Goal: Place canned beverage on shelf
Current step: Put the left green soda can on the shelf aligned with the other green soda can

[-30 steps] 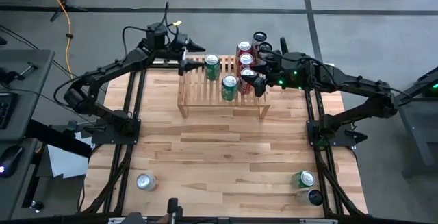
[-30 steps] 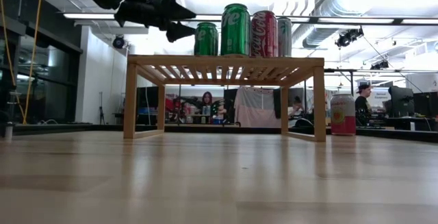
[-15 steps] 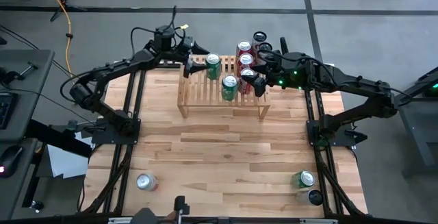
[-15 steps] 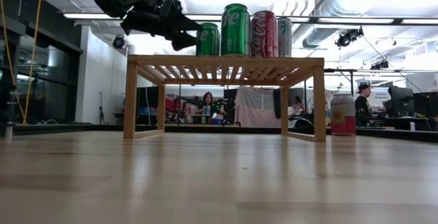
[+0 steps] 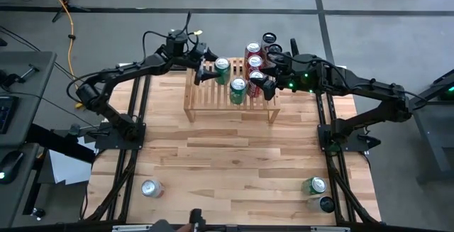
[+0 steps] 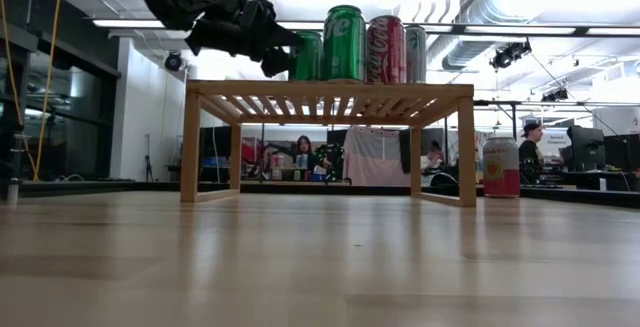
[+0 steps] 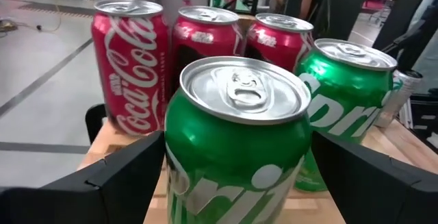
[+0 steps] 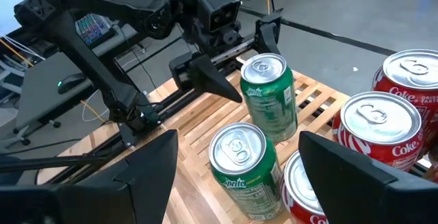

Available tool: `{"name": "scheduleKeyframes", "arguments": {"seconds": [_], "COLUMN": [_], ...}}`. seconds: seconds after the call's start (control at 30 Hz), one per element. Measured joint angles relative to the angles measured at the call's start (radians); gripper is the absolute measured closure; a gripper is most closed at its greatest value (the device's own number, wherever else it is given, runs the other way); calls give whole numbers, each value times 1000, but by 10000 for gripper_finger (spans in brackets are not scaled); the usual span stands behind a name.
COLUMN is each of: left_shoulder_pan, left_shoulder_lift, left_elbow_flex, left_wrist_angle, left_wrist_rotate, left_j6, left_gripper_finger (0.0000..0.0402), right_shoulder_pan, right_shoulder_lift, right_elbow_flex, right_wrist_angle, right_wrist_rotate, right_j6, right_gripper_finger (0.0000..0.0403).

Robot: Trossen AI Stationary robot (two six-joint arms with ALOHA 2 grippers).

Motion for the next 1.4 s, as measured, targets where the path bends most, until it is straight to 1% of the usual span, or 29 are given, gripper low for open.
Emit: {"name": "scheduleKeyframes", "arguments": {"seconds": [0.13,0.27,0.37,0.47,0.5,0.67,0.8,0.87,0.97,1.03,1.27,1.4], "left_shoulder_pan": [-20,-37,-43,-45,-47,-91,-167,-199,-239,-247,-240,-237], "left_shoulder_lift": [9,8,6,6,3,-28,-34,-34,-34,-34,-34,-28], "left_elbow_flex": [0,0,0,0,0,-2,-2,-2,-2,-2,-2,-2], "left_wrist_angle": [7,8,14,28,30,30,56,65,75,75,74,87], "left_wrist_rotate": [-15,-65,-102,-133,-152,-279,-319,-339,-439,-480,-494,-461], "left_j6": [0,6,-7,-85,-112,-182,-184,-165,-91,-75,-78,-81], "left_gripper_finger": [44,52,79,115,121,121,121,121,121,121,119,117], "right_shoulder_pan": [0,0,0,0,0,0,-1,-4,-4,-4,-4,-4], "right_shoulder_lift": [0,0,0,0,0,0,0,0,0,0,0,3], "right_elbow_flex": [0,0,0,0,0,0,0,0,0,0,0,0], "right_wrist_angle": [0,0,0,0,0,0,0,0,0,0,0,-1], "right_wrist_rotate": [0,0,0,0,0,0,0,0,0,0,0,0], "right_j6": [3,3,3,3,3,3,1,0,0,-1,-1,-1], "right_gripper_finger": [116,116,116,116,116,116,116,116,116,116,116,116]}}
